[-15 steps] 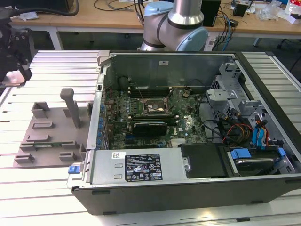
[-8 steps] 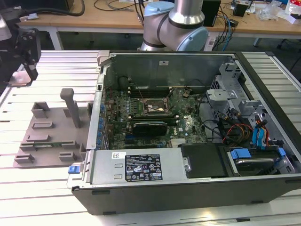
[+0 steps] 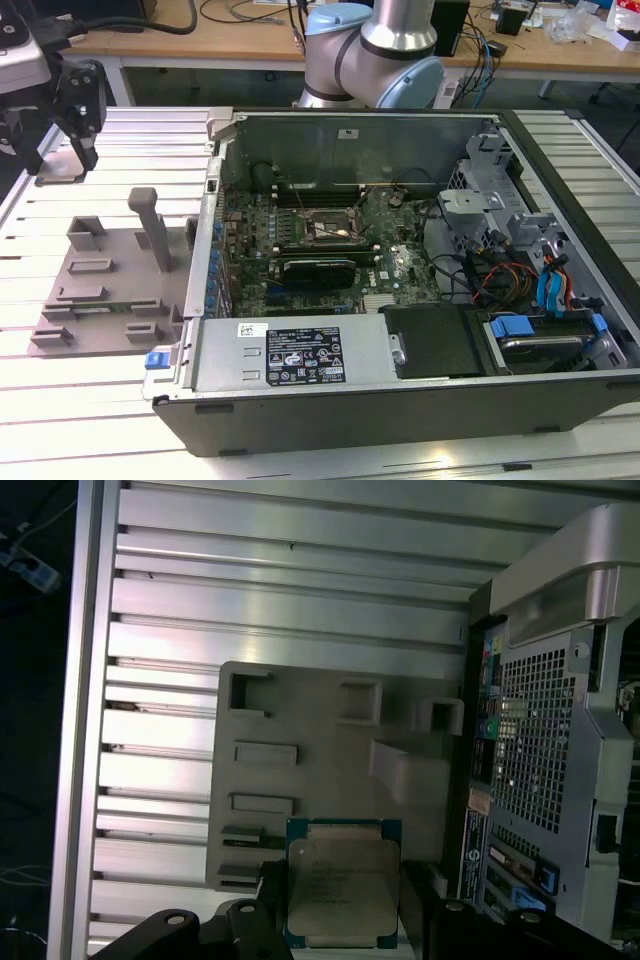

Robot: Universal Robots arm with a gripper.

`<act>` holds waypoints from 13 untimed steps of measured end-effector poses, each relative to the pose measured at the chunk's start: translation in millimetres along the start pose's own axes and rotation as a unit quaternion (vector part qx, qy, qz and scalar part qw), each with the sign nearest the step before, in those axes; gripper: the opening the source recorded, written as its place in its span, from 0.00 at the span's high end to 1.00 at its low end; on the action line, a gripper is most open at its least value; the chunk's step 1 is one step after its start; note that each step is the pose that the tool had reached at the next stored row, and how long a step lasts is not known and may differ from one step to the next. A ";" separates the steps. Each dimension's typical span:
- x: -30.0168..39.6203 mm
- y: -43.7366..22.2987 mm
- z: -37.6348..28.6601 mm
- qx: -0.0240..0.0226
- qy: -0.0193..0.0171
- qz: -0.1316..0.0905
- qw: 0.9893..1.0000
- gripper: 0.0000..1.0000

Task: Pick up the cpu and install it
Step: 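Pick up the cpu and move it towards the insertion slot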

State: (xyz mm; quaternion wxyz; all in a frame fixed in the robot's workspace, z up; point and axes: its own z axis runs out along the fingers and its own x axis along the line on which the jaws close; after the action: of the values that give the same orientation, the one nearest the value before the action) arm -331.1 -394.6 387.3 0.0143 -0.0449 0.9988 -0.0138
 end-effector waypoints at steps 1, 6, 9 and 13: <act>-2.5 -0.3 0.1 0.000 0.000 0.000 1.000 0.45; -42.3 -3.8 1.5 0.002 0.001 0.000 1.000 0.45; -55.6 -5.0 2.2 0.003 0.001 0.000 1.000 0.45; -64.5 -5.7 3.1 0.005 0.001 0.000 1.000 0.45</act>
State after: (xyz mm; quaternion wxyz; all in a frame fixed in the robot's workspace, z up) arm -266.3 -394.5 386.2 0.0134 -0.0450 0.9987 -0.0184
